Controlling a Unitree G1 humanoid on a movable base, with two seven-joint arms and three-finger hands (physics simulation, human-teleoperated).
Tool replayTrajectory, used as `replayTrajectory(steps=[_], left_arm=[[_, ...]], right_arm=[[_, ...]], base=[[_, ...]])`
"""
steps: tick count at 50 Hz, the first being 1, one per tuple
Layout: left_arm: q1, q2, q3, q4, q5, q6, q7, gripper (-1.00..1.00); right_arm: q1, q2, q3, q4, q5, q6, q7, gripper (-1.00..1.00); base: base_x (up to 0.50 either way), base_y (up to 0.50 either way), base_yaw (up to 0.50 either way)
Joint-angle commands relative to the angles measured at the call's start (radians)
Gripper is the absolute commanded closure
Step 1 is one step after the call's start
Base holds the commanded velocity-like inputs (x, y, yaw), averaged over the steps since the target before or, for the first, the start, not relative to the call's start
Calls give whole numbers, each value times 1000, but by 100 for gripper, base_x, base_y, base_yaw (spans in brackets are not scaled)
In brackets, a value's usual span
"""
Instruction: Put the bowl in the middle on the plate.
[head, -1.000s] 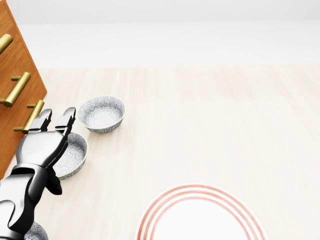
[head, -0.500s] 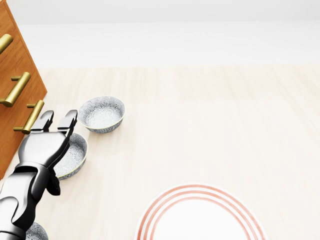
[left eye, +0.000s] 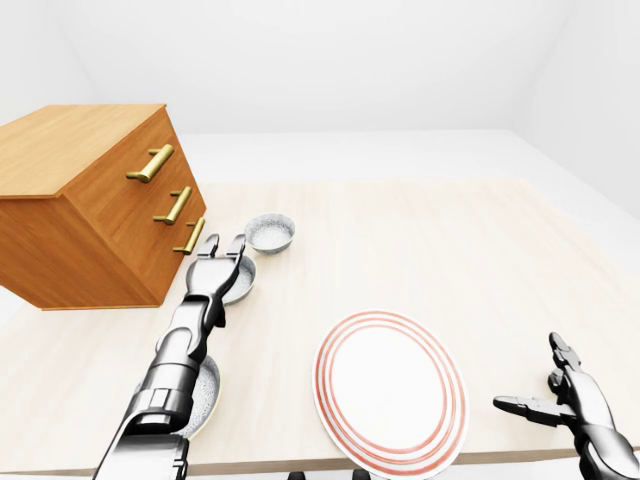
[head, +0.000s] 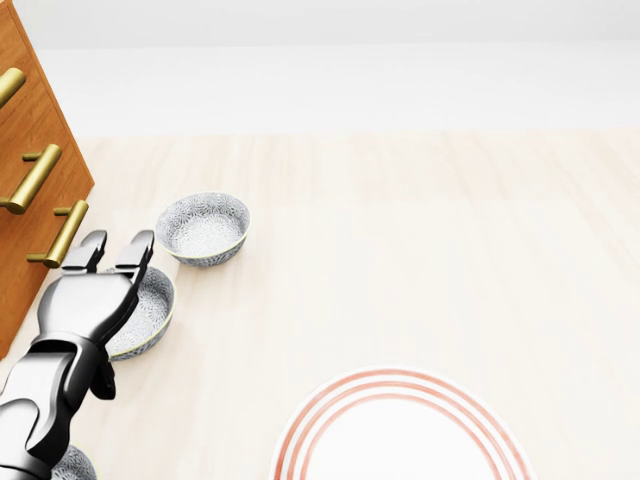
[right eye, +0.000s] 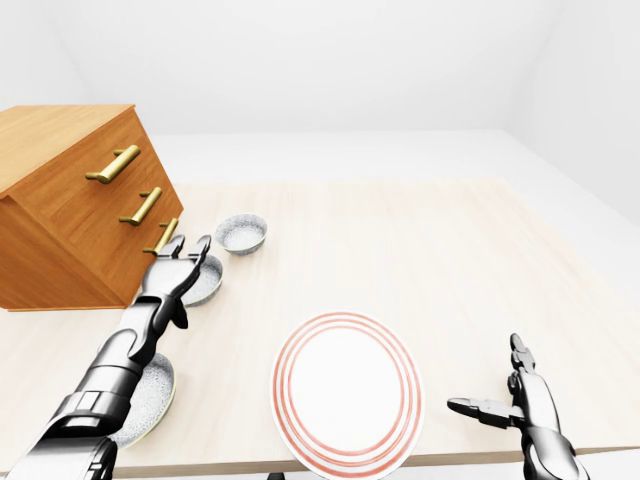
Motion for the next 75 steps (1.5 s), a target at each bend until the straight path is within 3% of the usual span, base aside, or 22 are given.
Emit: replayTrajectory(steps=[1,54,75], left_arm=[[7,-2,-7,19,13,0,20,-100],[-19,-9,-25,111,5,0,53,-100],[-39,-17,-45,198,5,0,102,-100]], right_arm=[[20,16,0,40,-35,0,3,-100],[22,18,-3,38,-37,0,6,-100],[23,21,-4,37,-42,0,6,-100]], base=[[0,0,0],[0,0,0],[0,0,0]])
